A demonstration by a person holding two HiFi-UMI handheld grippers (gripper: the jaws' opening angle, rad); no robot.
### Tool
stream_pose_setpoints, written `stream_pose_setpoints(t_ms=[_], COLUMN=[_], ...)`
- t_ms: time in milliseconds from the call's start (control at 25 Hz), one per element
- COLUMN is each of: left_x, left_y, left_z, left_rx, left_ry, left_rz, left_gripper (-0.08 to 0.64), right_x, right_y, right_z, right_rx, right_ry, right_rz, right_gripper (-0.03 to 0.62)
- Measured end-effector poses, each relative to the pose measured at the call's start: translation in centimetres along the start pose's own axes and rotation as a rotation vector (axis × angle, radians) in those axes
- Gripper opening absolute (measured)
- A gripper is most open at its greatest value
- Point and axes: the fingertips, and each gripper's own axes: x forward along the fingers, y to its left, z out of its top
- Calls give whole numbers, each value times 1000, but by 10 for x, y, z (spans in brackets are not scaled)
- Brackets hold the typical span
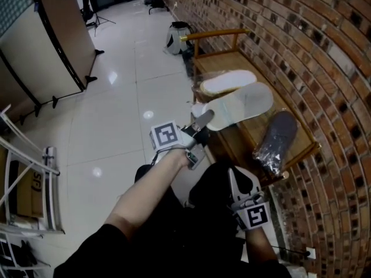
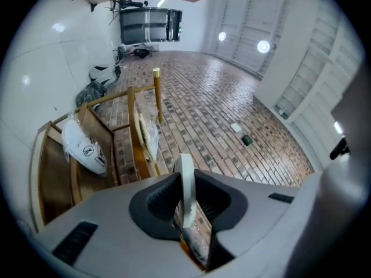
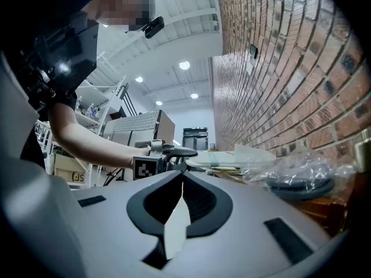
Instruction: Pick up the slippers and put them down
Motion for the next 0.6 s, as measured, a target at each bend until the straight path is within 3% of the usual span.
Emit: stream_pose_setpoints(t_ms=[200,360,600], left_x=[-49,-104,-199], left_y=[-28,-35,-48], left_z=[31,64,114], left_rx=[79,190,278], left_ry=[-110,-212,-370], left_rz=[-34,-15,-1], left_gripper=[63,63,63], right_x=[8,31,86], right_y=[4,10,41], right_z=[-5,0,15], right_rx=[11,14,4], right_ry=[9,-7,-55], right_rz=[3,15,80], right_gripper=[8,2,2])
